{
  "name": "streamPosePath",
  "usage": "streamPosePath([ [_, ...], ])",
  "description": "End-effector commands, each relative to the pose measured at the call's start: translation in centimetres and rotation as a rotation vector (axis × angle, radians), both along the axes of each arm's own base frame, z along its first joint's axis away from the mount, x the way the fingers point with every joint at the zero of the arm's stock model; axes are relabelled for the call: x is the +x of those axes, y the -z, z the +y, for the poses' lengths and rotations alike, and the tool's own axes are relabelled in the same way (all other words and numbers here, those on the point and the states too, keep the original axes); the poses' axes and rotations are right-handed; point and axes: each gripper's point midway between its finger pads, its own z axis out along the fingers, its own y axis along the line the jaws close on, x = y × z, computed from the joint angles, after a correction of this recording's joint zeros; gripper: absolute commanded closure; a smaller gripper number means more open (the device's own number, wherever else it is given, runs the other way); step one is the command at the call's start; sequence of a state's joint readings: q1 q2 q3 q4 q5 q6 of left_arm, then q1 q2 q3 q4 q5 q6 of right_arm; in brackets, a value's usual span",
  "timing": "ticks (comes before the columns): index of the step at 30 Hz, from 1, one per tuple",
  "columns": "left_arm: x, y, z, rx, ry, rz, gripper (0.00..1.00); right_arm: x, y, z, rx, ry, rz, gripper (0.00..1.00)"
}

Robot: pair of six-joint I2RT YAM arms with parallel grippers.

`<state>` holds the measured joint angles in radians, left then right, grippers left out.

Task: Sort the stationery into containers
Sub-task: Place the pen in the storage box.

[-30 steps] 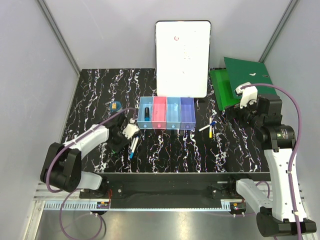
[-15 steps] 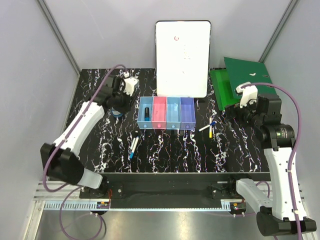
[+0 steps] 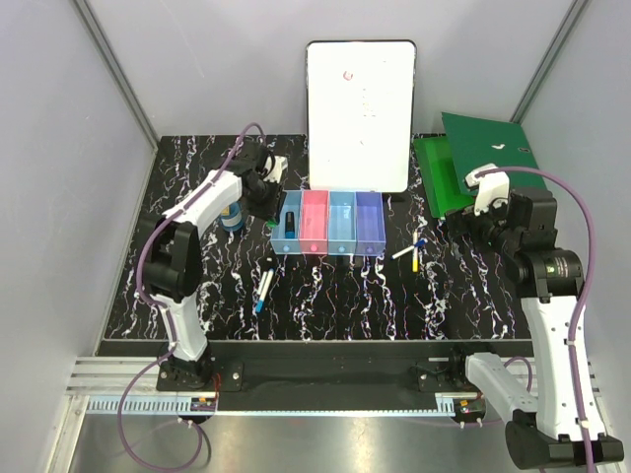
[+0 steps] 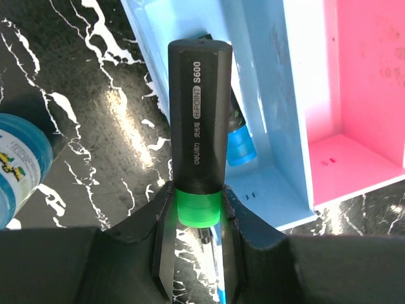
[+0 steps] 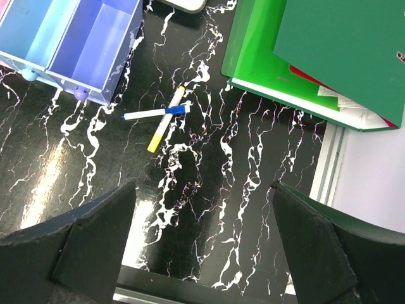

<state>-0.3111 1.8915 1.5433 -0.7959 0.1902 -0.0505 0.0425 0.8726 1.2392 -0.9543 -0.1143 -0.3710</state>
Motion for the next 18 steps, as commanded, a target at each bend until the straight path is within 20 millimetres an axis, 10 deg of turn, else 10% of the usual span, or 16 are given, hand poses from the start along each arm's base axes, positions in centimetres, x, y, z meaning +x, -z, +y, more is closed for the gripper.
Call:
streamPosePath([
  [1, 1.9, -2.7, -1.8, -0.066, -0.018, -0.070, 1.00, 0.4, -0.3, -0.3, -0.022, 0.001, -0.042, 0.04],
  [18, 1.6, 0.4, -3.4, -0.027, 0.025, -0.015, 1.00, 0.1, 0.1, -0.2, -0.012, 0.002, -0.052, 0.04],
])
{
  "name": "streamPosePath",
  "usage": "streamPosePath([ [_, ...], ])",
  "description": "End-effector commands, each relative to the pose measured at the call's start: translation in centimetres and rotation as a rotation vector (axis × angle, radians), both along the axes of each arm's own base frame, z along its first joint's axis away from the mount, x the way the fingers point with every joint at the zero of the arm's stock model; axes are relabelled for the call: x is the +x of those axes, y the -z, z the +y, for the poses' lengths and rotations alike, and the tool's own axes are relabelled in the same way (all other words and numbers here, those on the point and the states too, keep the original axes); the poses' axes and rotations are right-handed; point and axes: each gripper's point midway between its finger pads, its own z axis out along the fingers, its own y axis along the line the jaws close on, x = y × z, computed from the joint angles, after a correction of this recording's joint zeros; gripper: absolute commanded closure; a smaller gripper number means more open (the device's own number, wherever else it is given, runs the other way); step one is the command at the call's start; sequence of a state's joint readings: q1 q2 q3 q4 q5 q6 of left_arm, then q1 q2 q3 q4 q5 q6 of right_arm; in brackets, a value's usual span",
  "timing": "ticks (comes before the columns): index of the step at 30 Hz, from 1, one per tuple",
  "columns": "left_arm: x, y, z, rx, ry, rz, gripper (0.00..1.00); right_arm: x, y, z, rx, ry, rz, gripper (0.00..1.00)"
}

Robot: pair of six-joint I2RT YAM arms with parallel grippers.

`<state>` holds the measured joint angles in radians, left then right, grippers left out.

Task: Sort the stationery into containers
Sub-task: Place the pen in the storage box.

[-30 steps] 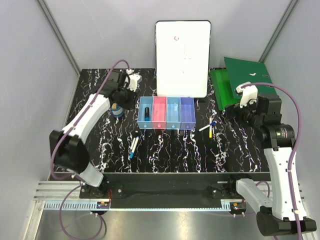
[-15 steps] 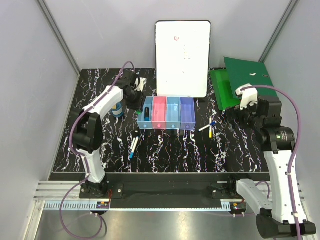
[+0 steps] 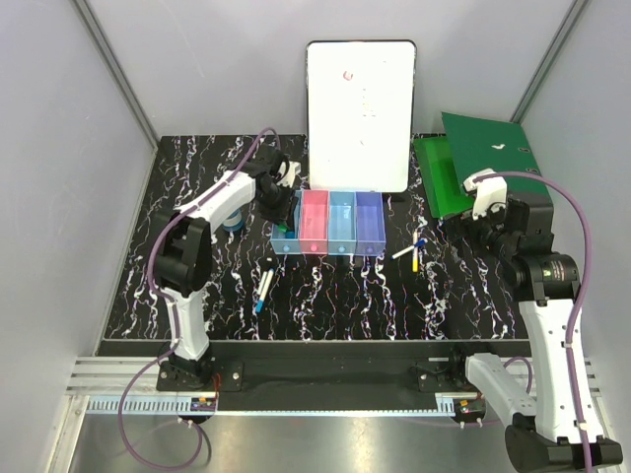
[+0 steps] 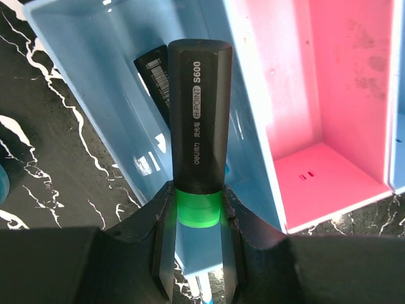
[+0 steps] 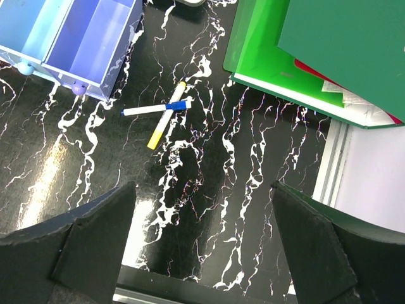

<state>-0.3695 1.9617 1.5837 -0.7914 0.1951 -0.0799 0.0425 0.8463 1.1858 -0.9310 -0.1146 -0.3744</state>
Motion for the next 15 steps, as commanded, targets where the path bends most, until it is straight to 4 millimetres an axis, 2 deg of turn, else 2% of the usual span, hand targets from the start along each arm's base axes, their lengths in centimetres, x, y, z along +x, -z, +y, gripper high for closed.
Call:
streamPosePath([
  [1, 1.79, -1.04, -0.57, -0.018, -0.010, -0.051, 1.00, 0.32, -0.98, -0.19, -0.008, 0.005, -0.054, 0.04],
  [5, 1.90, -0.64, -0.62, -0.015, 0.001, -0.046, 0.97, 0.34, -1.00, -0.15, -0.004, 0.006, -0.055, 0.04],
  [11, 1.82, -0.97, -1.15, -0.038, 0.025, -0.047, 0.75, 0.28, -1.07, -0.14, -0.005, 0.005, -0.058, 0.04],
  [15, 1.80, -1.21, -1.44, -0.054, 0.034, -0.048, 0.74, 0.24, -1.27, -0.20, -0.007, 0.005, -0.065, 0.04],
])
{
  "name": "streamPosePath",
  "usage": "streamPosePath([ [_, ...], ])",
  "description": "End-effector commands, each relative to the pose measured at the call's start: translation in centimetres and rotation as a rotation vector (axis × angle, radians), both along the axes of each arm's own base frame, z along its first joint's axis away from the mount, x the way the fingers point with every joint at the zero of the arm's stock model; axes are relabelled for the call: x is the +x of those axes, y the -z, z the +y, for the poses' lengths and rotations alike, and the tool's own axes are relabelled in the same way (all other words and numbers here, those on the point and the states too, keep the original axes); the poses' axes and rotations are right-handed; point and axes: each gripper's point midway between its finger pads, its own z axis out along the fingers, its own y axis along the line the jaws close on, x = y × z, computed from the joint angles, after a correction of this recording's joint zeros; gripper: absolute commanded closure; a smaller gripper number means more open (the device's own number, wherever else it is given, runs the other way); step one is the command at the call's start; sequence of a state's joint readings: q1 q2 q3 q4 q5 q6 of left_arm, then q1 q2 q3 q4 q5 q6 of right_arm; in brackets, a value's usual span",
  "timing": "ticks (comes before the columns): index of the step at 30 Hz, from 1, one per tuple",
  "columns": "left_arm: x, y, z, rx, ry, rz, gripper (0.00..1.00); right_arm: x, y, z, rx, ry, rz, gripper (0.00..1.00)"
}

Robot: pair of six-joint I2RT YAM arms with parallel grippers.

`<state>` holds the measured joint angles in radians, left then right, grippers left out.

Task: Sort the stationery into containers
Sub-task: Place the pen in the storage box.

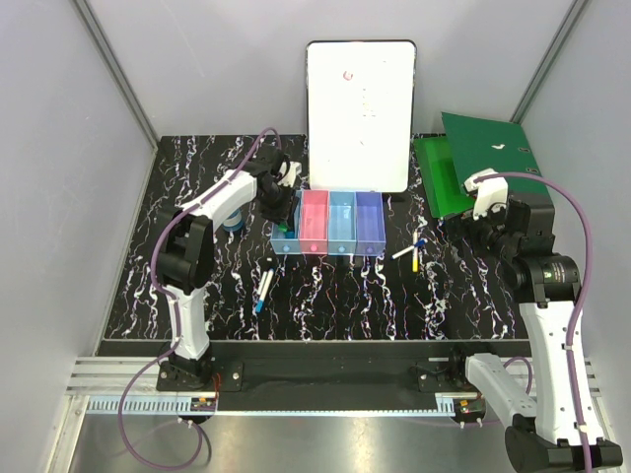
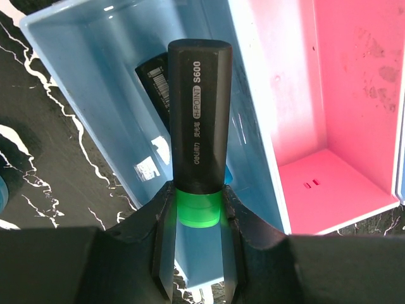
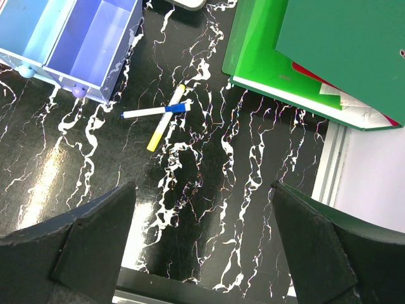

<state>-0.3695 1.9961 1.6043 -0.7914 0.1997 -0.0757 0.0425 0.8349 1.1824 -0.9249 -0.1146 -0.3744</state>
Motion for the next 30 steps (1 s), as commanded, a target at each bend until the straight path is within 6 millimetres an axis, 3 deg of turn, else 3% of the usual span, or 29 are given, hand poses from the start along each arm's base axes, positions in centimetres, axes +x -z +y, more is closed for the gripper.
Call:
streamPosePath([
  [1, 1.4, -2.0, -1.2, -0.057, 0.029, -0.059, 0.73, 0.3, -1.1, -0.2, -0.006, 0.006, -0.054, 0.04],
  [8, 1.5, -2.3, -1.6, -0.070, 0.038, -0.064, 0.68, 0.2, -1.4, -0.3, -0.013, 0.006, -0.064, 0.04],
  [13, 1.5, -3.0, -1.9, -0.086, 0.050, -0.076, 0.57, 0.3, -1.5, -0.2, -0.010, 0.005, -0.063, 0.04],
  [22, 1.6, -3.4, -1.9, -0.084, 0.056, -0.085, 0.54, 0.6, -1.7, -0.2, -0.017, -0.001, -0.065, 0.04],
  [27, 2.3, -8.3, -1.9, -0.108, 0.093, -0.207, 0.54, 0.5, -1.7, -0.2, -0.017, -0.004, -0.065, 0.04],
  [28, 2.3, -10.0, -1.8, -0.115, 0.090, -0.245, 0.54, 0.6, -1.8, -0.2, -0.018, -0.006, -0.067, 0.04],
  [30, 2.4, -11.4, -0.9, -0.069, 0.135, -0.309, 0.54, 0.7, -1.9, -0.1, -0.016, -0.010, -0.068, 0.04],
])
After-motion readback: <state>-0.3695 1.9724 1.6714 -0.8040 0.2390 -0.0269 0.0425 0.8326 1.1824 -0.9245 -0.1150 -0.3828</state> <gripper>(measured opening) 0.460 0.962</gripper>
